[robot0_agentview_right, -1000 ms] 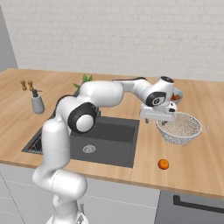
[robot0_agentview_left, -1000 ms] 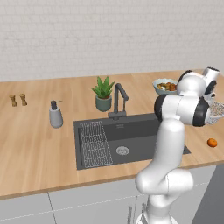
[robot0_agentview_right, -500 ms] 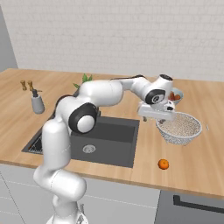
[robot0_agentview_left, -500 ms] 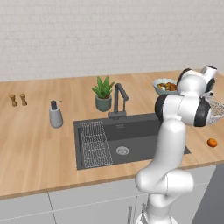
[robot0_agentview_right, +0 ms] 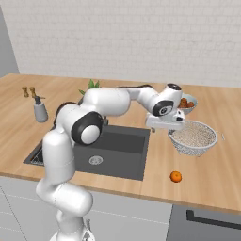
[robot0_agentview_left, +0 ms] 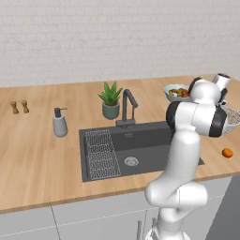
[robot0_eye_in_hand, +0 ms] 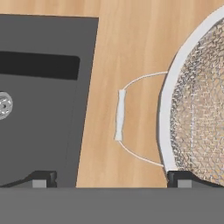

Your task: Put the colander in the sink, put the tangerine in the colander, and turn on the sink faucet and pour water over the colander.

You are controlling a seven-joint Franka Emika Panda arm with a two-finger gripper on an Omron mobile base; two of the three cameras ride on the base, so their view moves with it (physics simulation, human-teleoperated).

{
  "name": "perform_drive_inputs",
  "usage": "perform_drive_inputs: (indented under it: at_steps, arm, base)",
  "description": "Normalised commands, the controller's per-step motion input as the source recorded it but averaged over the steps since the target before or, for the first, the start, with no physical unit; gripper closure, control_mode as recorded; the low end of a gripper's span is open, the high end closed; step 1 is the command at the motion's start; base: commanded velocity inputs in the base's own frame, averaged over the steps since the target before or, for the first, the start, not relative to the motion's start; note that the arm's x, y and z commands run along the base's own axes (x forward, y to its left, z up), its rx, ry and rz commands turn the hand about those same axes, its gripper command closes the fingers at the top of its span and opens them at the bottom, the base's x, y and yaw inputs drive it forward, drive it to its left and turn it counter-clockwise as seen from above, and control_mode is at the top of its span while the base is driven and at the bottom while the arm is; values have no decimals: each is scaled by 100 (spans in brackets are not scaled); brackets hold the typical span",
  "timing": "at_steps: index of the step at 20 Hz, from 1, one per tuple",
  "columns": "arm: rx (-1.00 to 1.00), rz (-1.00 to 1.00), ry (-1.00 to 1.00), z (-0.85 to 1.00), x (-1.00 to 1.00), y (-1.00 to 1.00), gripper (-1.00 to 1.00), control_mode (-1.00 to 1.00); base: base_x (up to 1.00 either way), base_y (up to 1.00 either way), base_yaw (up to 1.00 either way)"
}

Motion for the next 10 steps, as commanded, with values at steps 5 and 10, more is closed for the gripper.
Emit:
perform_drive_inputs:
  at_steps: [5,10]
  arm:
    - [-6,0,-10,-32,0,0,-100,-100]
    - [-7,0,-11,-17,0,-5,-100,-100]
  base:
    - [0,0,0]
    - [0,0,0]
